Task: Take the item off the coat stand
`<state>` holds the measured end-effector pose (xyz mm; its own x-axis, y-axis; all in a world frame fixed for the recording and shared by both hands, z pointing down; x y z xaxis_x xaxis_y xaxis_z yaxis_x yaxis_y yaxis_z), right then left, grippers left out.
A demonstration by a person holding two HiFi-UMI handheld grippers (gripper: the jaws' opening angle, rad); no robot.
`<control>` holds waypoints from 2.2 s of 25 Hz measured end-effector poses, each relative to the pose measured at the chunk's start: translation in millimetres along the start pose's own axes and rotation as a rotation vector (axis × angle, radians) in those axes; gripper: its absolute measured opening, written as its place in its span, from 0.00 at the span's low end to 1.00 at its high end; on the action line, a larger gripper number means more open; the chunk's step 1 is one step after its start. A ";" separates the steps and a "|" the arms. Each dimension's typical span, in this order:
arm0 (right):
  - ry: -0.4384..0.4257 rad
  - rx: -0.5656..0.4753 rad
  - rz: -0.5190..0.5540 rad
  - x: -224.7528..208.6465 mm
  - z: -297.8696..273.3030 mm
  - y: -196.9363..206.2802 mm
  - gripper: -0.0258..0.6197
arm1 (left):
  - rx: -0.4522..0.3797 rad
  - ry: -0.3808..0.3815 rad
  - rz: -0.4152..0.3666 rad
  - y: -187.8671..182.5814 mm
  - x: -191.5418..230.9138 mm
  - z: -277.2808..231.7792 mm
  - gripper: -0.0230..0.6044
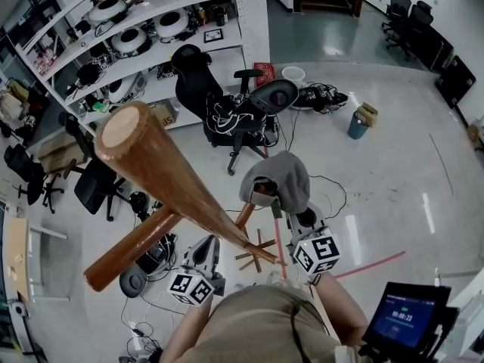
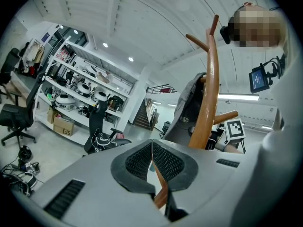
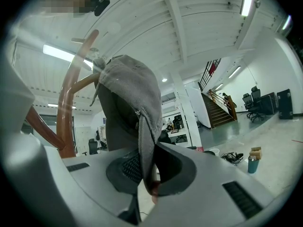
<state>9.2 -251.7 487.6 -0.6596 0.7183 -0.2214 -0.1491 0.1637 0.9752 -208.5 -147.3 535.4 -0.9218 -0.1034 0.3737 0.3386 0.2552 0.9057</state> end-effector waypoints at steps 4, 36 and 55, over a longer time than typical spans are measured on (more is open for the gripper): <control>-0.004 -0.006 -0.003 1.2 -1.2 -3.1 0.09 | -0.005 0.001 -0.002 -0.1 1.4 0.9 0.07; -0.009 0.012 -0.007 -7.2 5.5 -14.9 0.09 | -0.030 -0.035 0.004 -8.2 -1.9 6.9 0.07; -0.018 0.020 -0.025 -22.1 -1.6 -18.7 0.09 | -0.062 -0.074 0.017 5.0 -2.3 12.5 0.07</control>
<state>25.4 -271.7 474.3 -0.6423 0.7261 -0.2456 -0.1501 0.1951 0.9692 -207.0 -133.7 536.5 -0.9264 -0.0279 0.3756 0.3633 0.1964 0.9107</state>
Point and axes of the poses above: the fingertips, and each gripper's own axes: z backward along the fingers, x to its left, y out of its underside, the point moved 2 cm from there along z, backward along the fingers, and after that the axes turned 12 degrees about -y, right-handed, at the moved point
